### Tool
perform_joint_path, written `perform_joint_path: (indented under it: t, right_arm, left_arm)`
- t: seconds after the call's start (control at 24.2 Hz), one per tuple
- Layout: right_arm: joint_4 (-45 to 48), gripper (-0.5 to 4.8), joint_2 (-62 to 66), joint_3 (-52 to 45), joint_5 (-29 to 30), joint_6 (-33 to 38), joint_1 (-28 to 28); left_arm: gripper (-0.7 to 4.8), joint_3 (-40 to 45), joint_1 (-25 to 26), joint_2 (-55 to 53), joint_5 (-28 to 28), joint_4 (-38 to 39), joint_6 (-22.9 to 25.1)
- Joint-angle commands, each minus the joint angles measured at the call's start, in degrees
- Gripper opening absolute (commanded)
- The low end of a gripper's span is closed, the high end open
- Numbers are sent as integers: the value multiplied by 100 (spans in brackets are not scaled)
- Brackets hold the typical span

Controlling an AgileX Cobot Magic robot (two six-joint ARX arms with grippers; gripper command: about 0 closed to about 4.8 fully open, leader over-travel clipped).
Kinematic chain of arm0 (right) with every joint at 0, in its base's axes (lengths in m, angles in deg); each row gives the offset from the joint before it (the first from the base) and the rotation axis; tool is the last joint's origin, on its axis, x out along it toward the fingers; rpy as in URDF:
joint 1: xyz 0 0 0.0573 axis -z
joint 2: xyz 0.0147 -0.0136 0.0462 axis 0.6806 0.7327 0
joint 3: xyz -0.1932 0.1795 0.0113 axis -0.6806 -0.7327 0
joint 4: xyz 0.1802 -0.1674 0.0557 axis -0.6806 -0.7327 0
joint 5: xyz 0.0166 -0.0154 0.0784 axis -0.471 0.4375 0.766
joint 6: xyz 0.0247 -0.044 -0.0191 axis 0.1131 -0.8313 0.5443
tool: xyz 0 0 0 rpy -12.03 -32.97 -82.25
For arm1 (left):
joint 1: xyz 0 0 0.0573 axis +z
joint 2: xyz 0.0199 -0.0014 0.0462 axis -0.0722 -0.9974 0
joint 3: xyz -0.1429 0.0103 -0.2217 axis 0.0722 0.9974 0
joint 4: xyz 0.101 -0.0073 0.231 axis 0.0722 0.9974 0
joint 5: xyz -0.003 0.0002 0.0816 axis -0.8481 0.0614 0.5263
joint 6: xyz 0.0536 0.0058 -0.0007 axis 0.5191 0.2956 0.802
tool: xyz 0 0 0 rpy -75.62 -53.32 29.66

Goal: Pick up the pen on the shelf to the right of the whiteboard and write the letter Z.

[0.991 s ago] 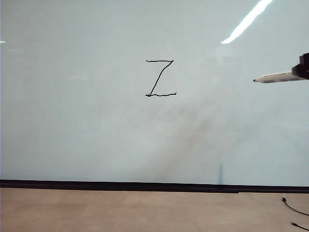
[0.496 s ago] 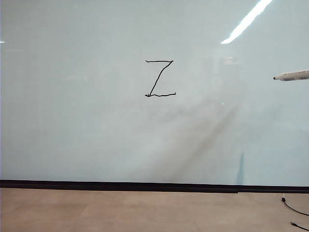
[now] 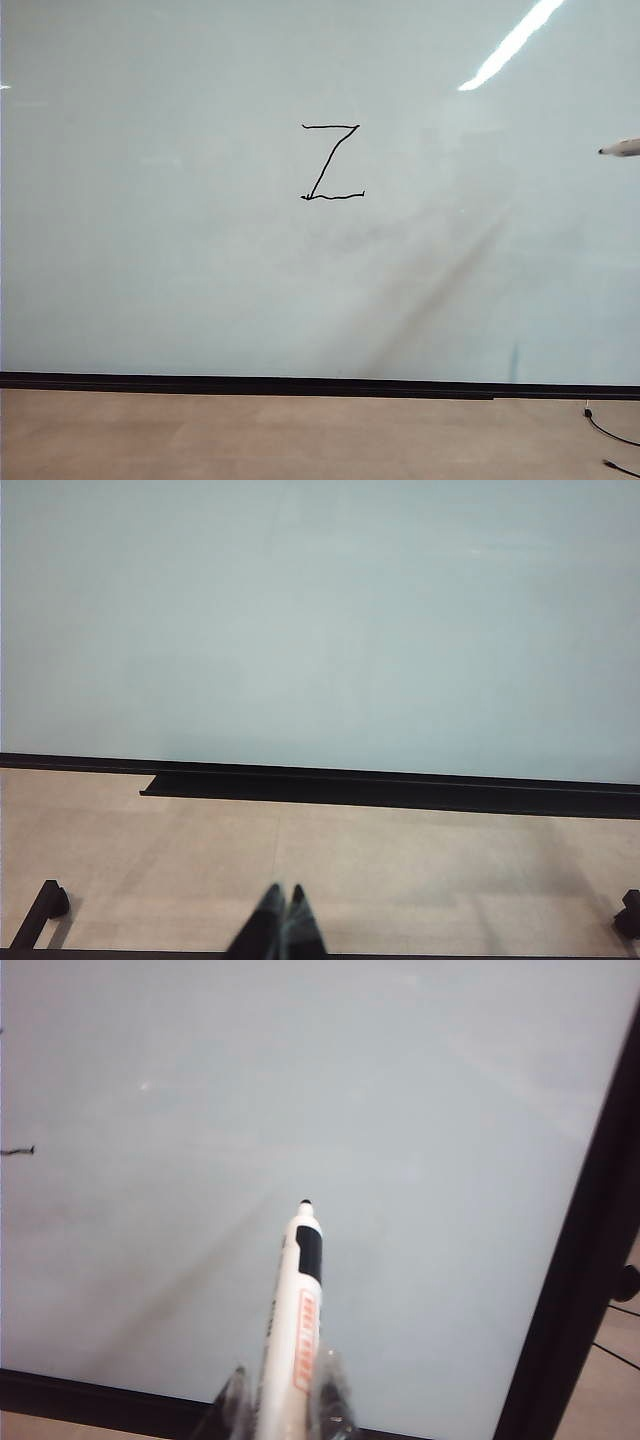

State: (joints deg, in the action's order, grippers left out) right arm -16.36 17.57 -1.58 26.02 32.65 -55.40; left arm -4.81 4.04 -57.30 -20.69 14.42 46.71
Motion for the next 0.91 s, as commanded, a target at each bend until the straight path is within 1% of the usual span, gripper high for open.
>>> perform_joint_path:
  t: [0.04, 0.25, 0.33, 0.37, 0.54, 0.62, 0.74, 0.91]
  right_arm:
    - [-444, -8, -501, 17, -57, 26, 83]
    - [-1631, -7, -1687, 17, -70, 26, 210]
    - [-2000, -7, -2013, 20, -55, 46, 391]
    - [-2022, -7, -1976, 20, 31, 48, 455]
    - [-1974, -7, -1993, 20, 170, 48, 1064]
    - [-1969, -7, -1993, 20, 575, 164, 1587]
    - [-1976, -7, -1993, 17, 890, 192, 1873]
    - [-1971, -5, -1993, 17, 907, 199, 1980]
  left_arm:
    - [-4, -13, 0, -2, -2, -63, 24]
    - [-4, -13, 0, -2, -2, -63, 24]
    - [-4, -13, 0, -2, -4, -68, 24]
    - [-5, -13, 0, -2, -2, -57, 24]
    - [-4, -13, -2, -2, -2, -63, 24]
    - [-4, -13, -2, -2, 0, -61, 24]
    - [-5, -13, -2, -2, -2, -61, 24]
    - [-5, -13, -2, -2, 0, -61, 24]
